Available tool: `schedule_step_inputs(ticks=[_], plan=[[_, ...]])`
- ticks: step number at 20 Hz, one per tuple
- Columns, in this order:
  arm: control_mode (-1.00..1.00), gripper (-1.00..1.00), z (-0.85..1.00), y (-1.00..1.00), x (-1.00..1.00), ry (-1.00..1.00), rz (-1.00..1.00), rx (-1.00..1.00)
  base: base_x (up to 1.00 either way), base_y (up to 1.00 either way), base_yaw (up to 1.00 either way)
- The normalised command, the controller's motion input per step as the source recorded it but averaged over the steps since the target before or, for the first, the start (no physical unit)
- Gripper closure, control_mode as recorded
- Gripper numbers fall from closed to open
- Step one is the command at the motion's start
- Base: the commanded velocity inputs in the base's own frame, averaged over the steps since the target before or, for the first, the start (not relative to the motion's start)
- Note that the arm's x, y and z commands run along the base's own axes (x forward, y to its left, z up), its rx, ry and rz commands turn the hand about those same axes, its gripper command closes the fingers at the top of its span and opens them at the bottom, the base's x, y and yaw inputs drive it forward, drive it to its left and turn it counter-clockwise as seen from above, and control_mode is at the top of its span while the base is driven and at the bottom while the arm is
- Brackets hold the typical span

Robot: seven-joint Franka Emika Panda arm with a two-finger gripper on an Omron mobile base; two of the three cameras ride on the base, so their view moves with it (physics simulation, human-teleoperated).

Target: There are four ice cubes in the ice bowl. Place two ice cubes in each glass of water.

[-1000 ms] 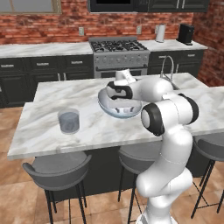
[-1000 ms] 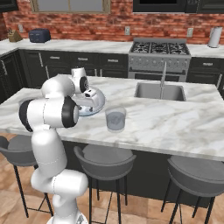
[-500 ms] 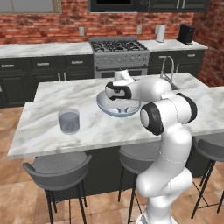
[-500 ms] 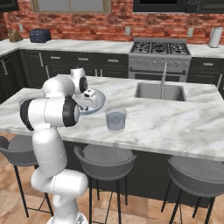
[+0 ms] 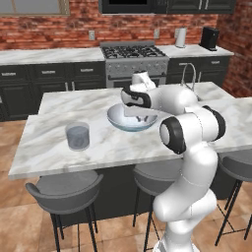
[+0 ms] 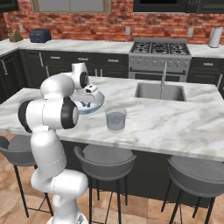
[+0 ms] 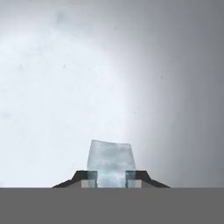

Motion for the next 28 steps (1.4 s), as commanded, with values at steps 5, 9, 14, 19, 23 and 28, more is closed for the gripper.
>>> schedule_step_inputs(ticks=[5, 9, 14, 19, 23, 28], plan=[[-1.00, 1.00, 0.82, -0.03, -0.12, 0.00, 0.00, 0.00, 0.00, 0.00, 0.00], [-1.00, 1.00, 0.74, -0.24, -0.46, 0.00, 0.00, 0.00, 0.00, 0.00, 0.00], [-1.00, 1.00, 0.42, -0.78, -0.71, 0.00, 0.00, 0.02, 0.00, 0.00, 0.00], [-1.00, 1.00, 0.02, -1.00, -0.74, 0.00, 0.00, 0.04, 0.00, 0.00, 0.00], [-1.00, 1.00, -0.01, -0.86, -0.40, 0.00, 0.00, 0.02, 0.00, 0.00, 0.00], [-1.00, 1.00, 0.00, -0.52, 0.02, 0.00, 0.00, 0.00, 0.00, 0.00, 0.00]])
